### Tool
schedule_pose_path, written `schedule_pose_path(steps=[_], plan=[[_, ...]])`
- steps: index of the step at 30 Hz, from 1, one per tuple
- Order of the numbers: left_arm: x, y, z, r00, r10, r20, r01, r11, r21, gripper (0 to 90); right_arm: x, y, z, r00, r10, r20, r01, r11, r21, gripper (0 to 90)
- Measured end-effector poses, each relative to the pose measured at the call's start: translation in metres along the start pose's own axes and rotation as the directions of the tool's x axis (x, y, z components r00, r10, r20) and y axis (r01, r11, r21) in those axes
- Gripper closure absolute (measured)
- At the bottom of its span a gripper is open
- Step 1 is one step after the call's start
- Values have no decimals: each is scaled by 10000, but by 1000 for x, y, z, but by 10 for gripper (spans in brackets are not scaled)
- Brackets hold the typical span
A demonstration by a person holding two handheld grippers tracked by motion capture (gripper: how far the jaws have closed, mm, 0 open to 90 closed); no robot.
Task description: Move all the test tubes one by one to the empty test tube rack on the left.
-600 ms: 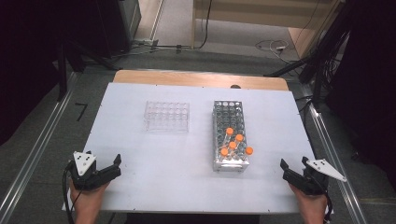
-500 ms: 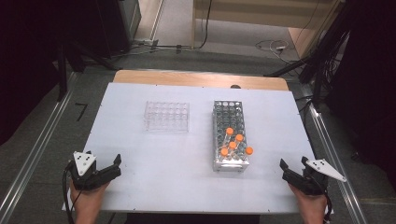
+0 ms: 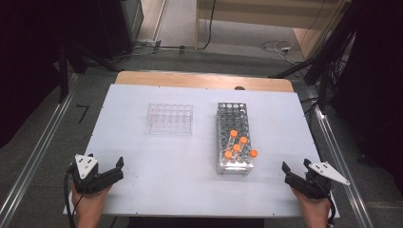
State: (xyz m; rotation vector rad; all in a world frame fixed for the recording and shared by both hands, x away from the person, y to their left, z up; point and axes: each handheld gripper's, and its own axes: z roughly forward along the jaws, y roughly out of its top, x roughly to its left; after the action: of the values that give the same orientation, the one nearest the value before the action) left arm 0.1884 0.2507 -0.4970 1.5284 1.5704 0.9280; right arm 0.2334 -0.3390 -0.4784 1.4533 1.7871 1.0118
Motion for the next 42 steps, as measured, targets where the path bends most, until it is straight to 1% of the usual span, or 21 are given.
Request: schedule_pose_path(steps=[4, 11, 15, 18, 25, 31, 33, 37, 42], plan=[[-1, 0, 0, 10000, 1, -18, -1, 10000, -13, 47, 4, 1, -1, 9999, -11, -138, 11, 10000, 16, 179], [-1, 0, 1, 10000, -1, 8, 1, 10000, 1, 47, 14, 4, -5, 9988, -171, -454, 168, 9998, -79, 179], [0, 0, 0, 10000, -49, 54, 49, 10000, -11, 47, 20, 5, -6, 9975, -177, -683, 169, 9998, -122, 181], [0, 0, 0, 10000, -53, 65, 53, 10000, -3, 47, 23, 6, -6, 9965, -301, -781, 295, 9995, -88, 181], [0, 0, 1, 10000, -45, 52, 45, 10000, 2, 47, 31, 7, -5, 9931, -315, -1127, 310, 9995, -68, 193], [-1, 0, 1, 9999, -43, 110, 43, 10000, 34, 47, 40, 10, -6, 9867, -313, -1593, 283, 9994, -213, 206], [0, 0, 1, 9999, -44, 110, 43, 10000, 40, 47, 43, 11, -6, 9844, -397, -1716, 357, 9990, -262, 208], [-1, 0, 2, 9999, -23, 111, 22, 10000, 38, 47, 53, 12, -6, 9773, -576, -2037, 528, 9982, -290, 219], [-2, 0, 2, 9999, -44, 135, 43, 10000, 44, 47, 61, 14, -5, 9656, -549, -2542, 462, 9981, -399, 259]])
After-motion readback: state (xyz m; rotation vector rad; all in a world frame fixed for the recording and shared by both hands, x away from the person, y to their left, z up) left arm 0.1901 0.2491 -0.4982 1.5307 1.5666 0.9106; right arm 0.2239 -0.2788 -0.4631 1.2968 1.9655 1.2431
